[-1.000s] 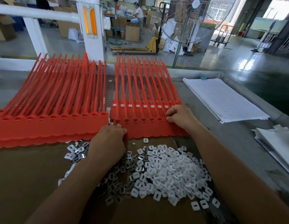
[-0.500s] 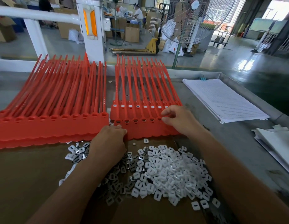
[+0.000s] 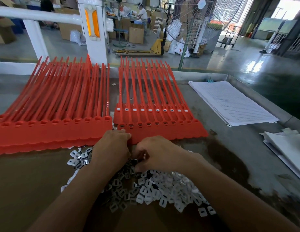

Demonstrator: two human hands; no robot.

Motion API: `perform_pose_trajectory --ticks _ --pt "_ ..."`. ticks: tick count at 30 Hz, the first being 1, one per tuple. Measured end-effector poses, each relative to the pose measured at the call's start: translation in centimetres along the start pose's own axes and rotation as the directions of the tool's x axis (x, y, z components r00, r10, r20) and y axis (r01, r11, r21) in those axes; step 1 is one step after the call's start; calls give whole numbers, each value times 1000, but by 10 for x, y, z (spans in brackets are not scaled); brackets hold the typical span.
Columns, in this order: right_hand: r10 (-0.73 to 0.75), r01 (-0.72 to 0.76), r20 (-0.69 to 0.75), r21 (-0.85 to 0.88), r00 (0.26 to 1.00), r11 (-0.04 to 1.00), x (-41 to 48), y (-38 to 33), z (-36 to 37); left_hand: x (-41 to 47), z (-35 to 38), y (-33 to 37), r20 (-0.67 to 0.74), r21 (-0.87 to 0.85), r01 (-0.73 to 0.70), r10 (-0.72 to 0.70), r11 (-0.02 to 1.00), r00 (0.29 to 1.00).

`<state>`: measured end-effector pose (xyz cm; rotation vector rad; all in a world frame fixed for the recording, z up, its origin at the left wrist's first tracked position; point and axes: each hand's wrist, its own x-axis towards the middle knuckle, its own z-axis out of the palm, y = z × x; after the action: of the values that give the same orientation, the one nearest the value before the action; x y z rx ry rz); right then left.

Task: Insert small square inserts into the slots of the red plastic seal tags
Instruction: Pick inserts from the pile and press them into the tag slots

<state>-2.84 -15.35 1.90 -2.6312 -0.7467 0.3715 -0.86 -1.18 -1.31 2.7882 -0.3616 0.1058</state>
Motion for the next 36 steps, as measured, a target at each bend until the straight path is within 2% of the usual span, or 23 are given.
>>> perform_pose_trajectory --ticks 10,14,17,21,29,36 --pt "-18 18 -20 46 1000 999 -1 -2 2 1 -1 -1 11 10 -12 12 1000 1000" --pt "-1 16 -117 125 993 992 -3 -4 1 2 1 -2 7 3 -20 20 1000 1000" --pt "65 -19 -205 219 977 976 -5 -3 -1 2 2 -2 -2 -10 -25 25 1000 1000" --pt "106 -56 -207 233 973 971 -7 0 -5 1 1 -1 -16 -20 -7 7 1000 1000" --pt "87 -40 -199 232 976 972 -7 -2 -1 0 2 -2 -27 -4 -8 8 1000 1000" --pt "109 -11 -276 334 955 943 -7 3 -1 1 1 0 -19 -3 -9 9 1000 1000"
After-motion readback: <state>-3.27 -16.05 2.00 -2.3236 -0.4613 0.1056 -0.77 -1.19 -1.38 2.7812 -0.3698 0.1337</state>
